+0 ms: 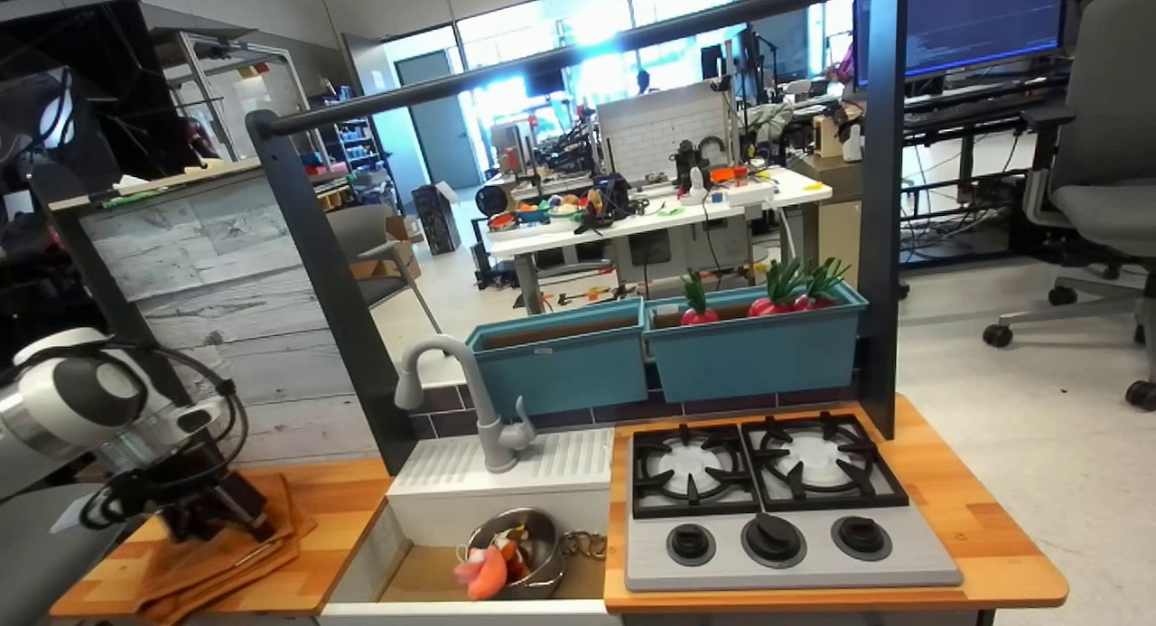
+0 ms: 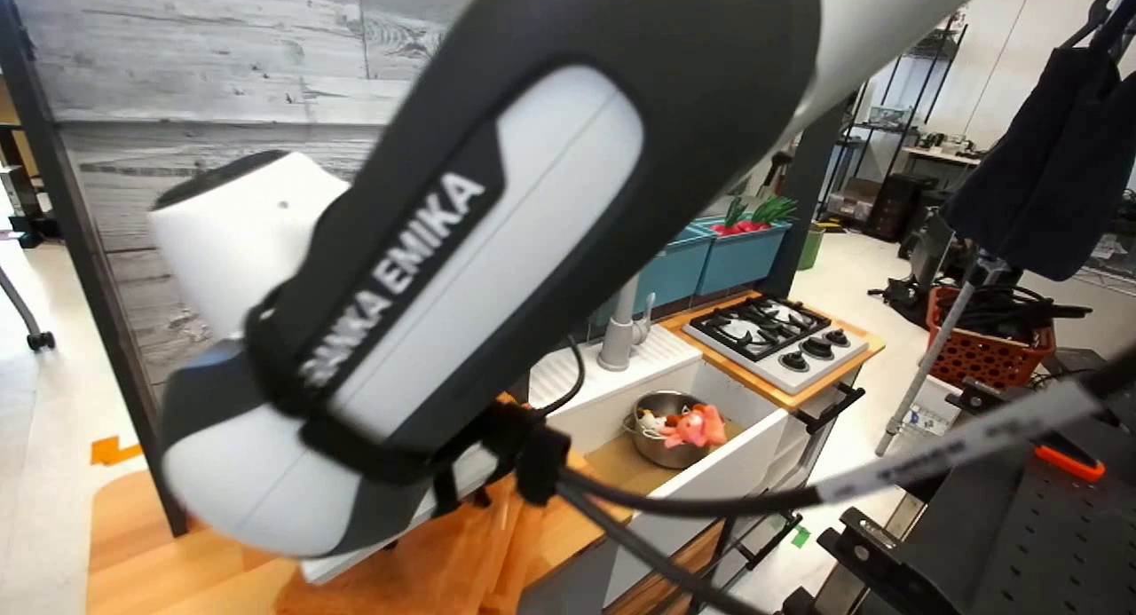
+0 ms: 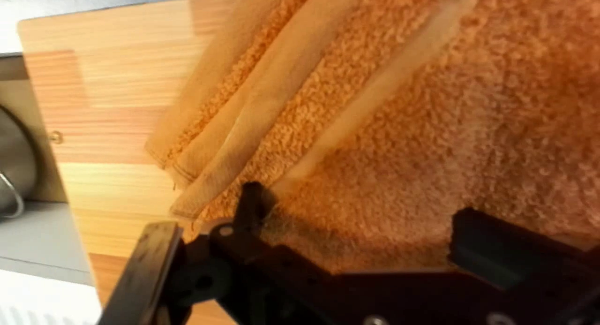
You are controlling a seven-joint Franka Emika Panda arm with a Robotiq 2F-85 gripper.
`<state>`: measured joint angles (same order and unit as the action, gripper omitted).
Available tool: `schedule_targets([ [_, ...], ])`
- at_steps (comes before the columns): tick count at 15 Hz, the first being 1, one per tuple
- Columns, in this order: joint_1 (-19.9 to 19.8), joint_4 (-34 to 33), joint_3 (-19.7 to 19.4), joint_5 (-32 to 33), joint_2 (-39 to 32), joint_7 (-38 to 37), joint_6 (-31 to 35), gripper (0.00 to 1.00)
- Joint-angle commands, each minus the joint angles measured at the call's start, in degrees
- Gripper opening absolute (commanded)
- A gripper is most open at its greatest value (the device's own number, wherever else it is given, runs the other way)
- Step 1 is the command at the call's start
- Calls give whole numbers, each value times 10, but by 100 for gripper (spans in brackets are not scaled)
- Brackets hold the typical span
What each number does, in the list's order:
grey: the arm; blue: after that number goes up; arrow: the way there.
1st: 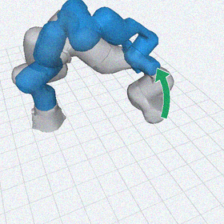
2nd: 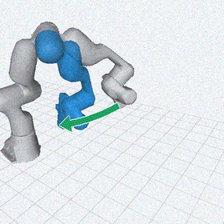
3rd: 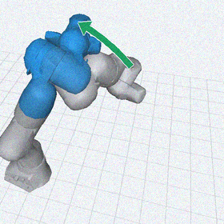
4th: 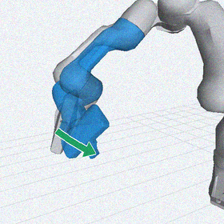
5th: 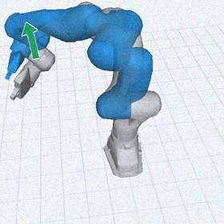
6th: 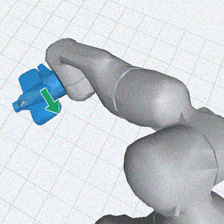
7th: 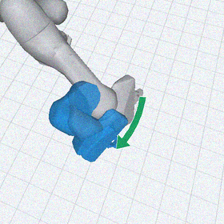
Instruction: Put the three plush toys inside the silver pot in the sink, wipe the left side of the counter with the orange towel
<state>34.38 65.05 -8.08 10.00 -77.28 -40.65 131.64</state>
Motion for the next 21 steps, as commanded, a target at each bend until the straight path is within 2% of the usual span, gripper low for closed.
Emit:
schedule_targets([
  [1, -31, 69, -13, -14, 28, -30, 40, 100],
  [4, -39, 76, -5, -7, 30, -25, 55, 100],
  [8, -21, 82, -3, 3, 41, -19, 82, 100],
  [21, 18, 76, -7, 5, 42, -11, 104, 100],
])
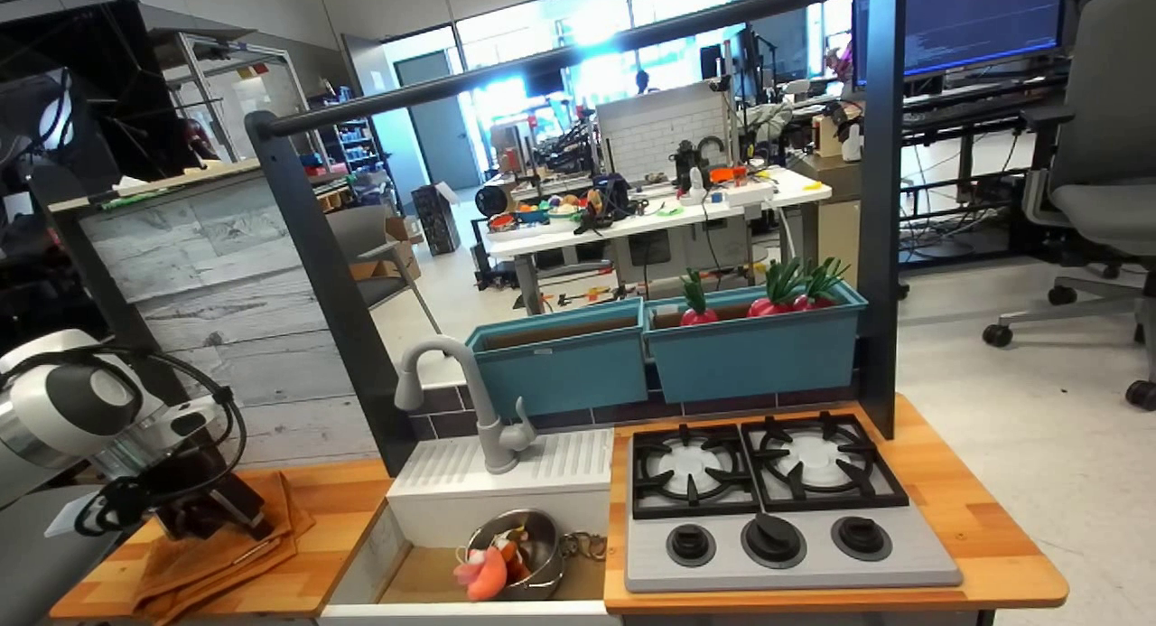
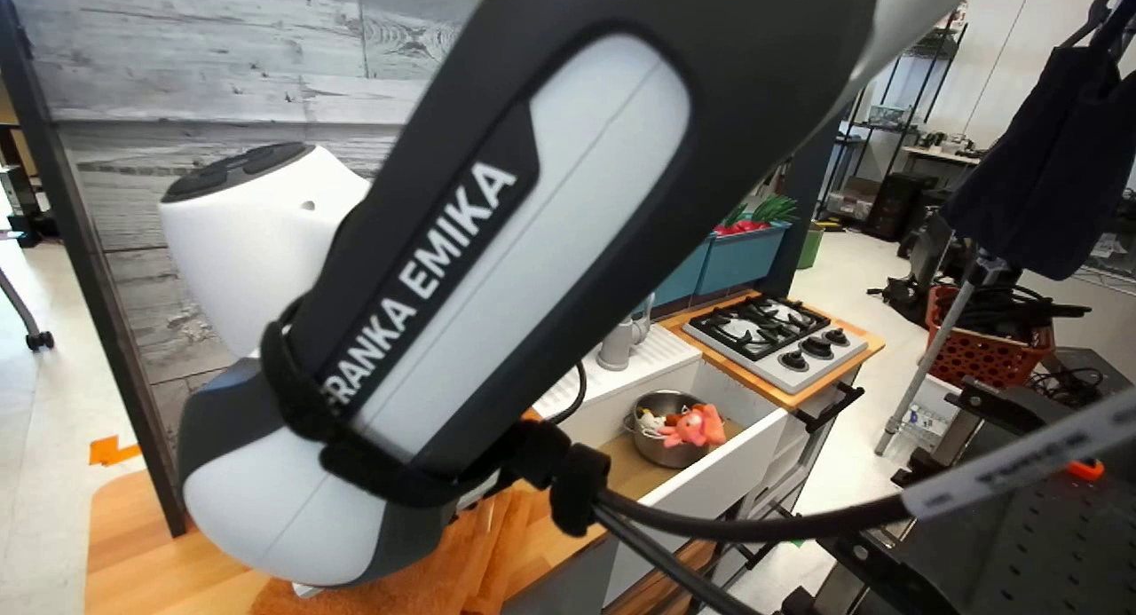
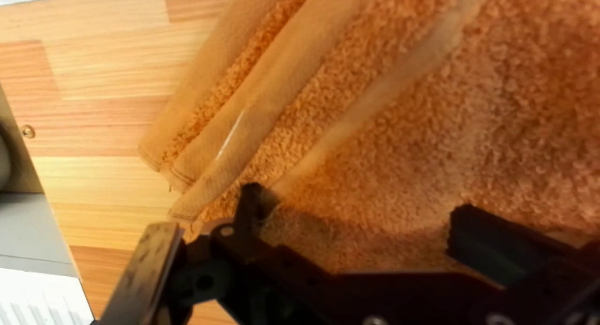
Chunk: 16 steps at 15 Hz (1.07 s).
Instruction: Put the three plush toys inside the silver pot in the sink, wipe the left side of the counter with the orange towel
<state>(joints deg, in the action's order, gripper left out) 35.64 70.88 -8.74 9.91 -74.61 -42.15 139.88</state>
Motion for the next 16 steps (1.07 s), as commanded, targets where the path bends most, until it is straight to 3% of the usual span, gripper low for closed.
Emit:
schedule_targets([
  [1, 8, 17, -3, 7, 15, 2, 26, 100],
  [9, 4, 14, 6, -1, 9, 6, 37, 100],
  [16, 12, 59, 8, 5, 48, 5, 122, 100],
])
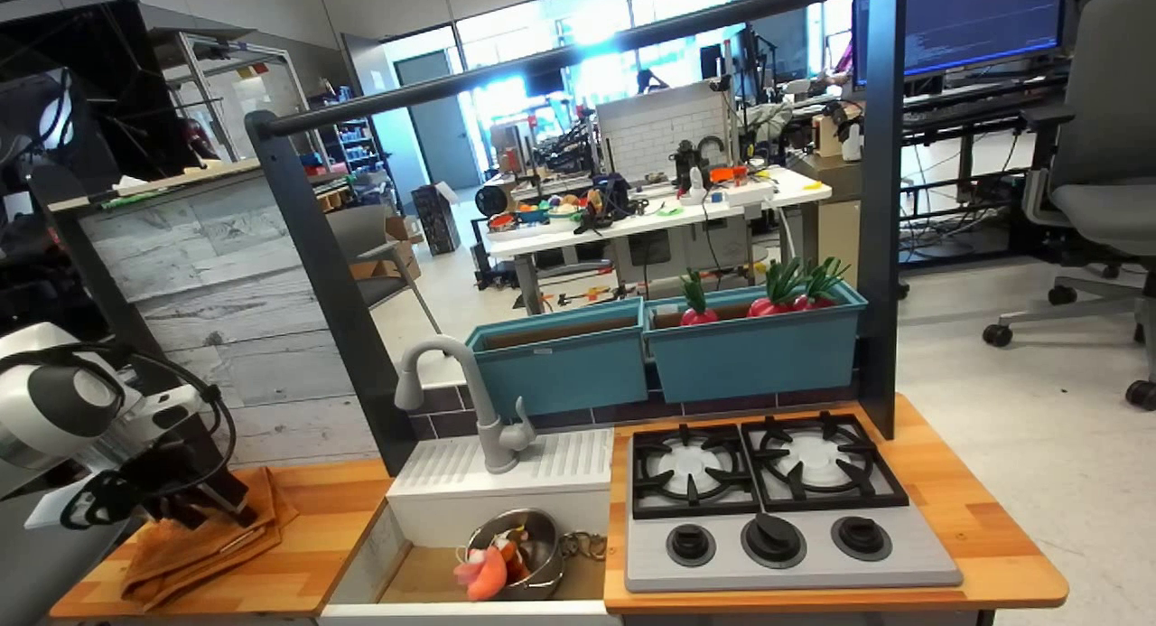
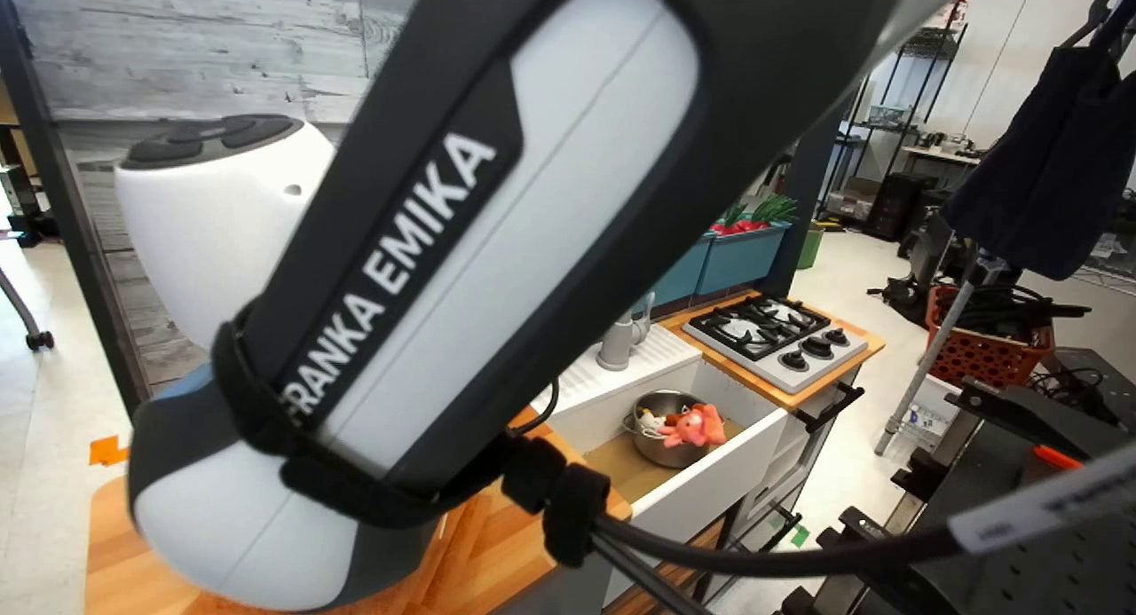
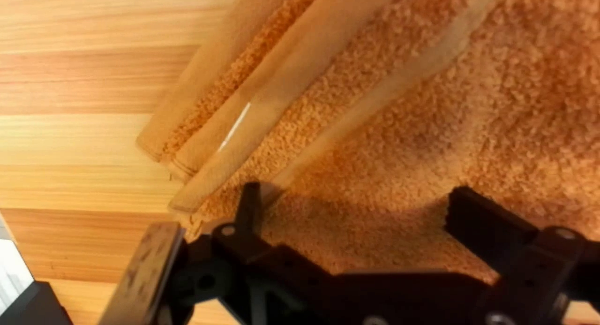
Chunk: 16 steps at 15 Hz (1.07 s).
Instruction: Put the three plush toys inside the silver pot in the sink, wipe the left side of the counter with the orange towel
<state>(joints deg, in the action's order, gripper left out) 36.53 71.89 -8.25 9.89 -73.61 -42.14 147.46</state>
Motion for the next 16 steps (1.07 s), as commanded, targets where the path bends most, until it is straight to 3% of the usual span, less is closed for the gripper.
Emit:
schedule_targets([
  [1, 4, 59, 3, 5, 45, 5, 61, 100],
  [9, 5, 151, 11, -13, 121, 29, 161, 100],
  [11, -9, 163, 31, -27, 134, 52, 149, 100],
  [12, 9, 119, 5, -26, 99, 33, 141, 100],
  [16, 6, 137, 14, -32, 113, 44, 141, 100],
])
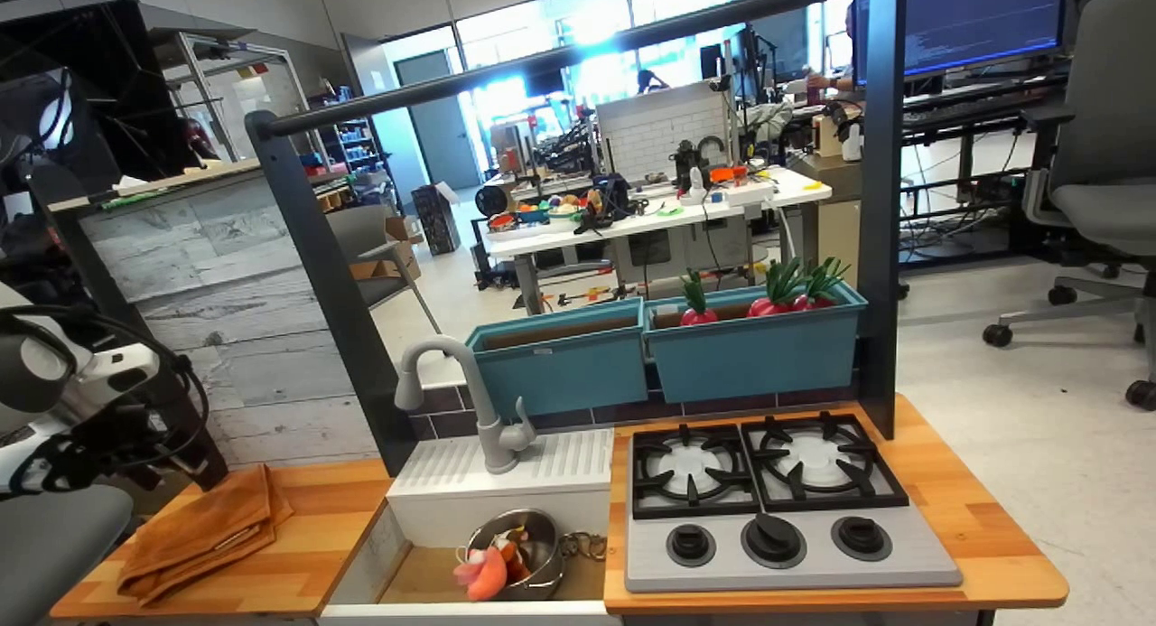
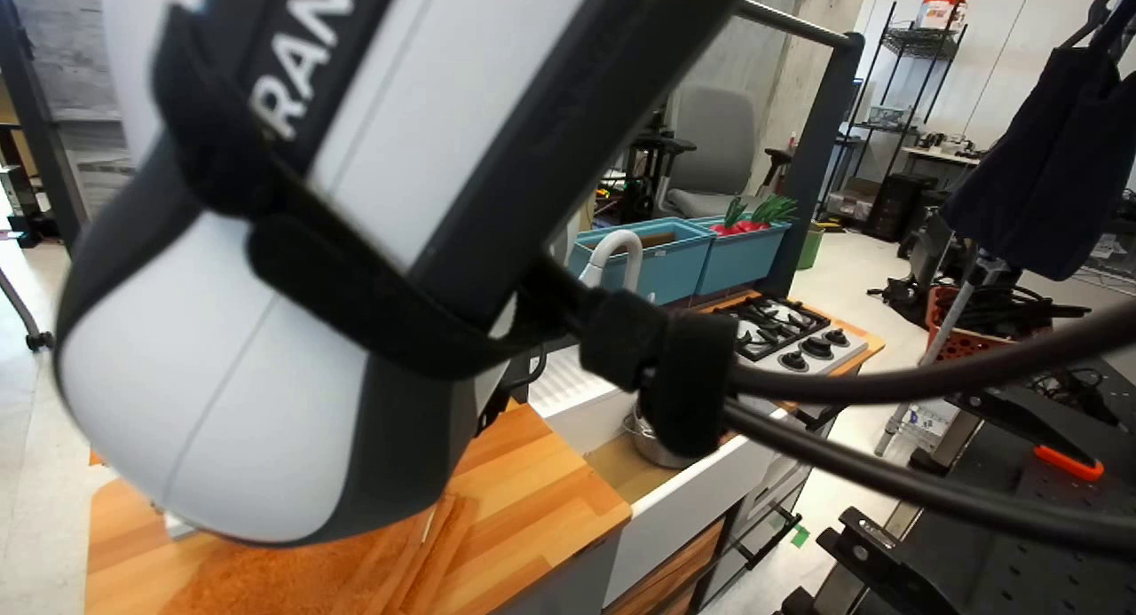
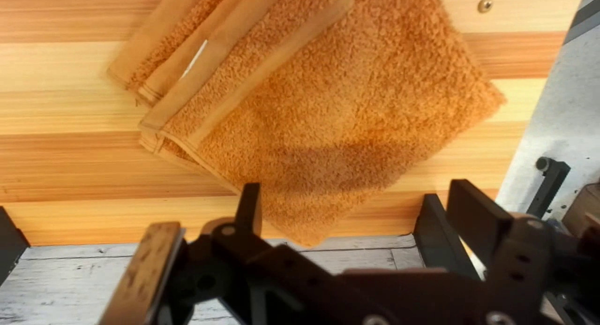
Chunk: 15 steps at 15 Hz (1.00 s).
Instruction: Put the three plush toys inside the silver pot in the sink, wipe the left side of the counter with the orange towel
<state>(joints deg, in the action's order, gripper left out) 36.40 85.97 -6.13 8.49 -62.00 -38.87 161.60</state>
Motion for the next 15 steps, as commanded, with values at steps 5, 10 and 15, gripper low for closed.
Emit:
schedule_targets([
  [5, 7, -3, -7, -18, -3, 12, -1, 100],
  [10, 15, 33, -8, -10, 38, 25, -2, 100],
  [15, 29, 114, -13, -7, 140, 44, 29, 100],
])
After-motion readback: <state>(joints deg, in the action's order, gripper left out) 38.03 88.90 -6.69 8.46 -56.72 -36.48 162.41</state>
